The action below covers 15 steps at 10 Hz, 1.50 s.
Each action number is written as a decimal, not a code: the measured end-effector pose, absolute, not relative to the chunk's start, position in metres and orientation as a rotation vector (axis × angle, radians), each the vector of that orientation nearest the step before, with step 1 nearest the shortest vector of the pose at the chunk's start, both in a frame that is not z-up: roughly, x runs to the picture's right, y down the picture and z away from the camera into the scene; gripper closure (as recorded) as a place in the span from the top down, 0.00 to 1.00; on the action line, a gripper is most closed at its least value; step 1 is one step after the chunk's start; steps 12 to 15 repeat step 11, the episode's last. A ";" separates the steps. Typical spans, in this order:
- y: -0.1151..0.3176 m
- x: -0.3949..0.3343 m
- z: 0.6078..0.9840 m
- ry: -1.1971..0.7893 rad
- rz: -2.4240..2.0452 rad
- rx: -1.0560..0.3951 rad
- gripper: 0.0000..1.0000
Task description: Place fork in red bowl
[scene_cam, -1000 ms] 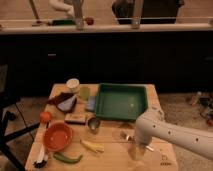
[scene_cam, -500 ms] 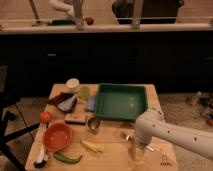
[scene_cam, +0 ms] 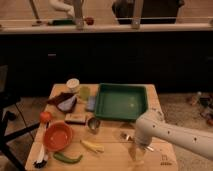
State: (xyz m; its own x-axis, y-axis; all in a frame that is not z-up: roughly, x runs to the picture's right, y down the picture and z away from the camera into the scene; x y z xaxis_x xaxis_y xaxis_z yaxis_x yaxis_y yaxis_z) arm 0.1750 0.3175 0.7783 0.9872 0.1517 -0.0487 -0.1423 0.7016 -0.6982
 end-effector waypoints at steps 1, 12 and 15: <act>0.318 0.175 0.779 -0.010 0.165 -0.773 0.80; 0.323 0.175 0.782 0.010 0.158 -0.750 0.55; 0.323 0.175 0.782 0.010 0.158 -0.750 0.55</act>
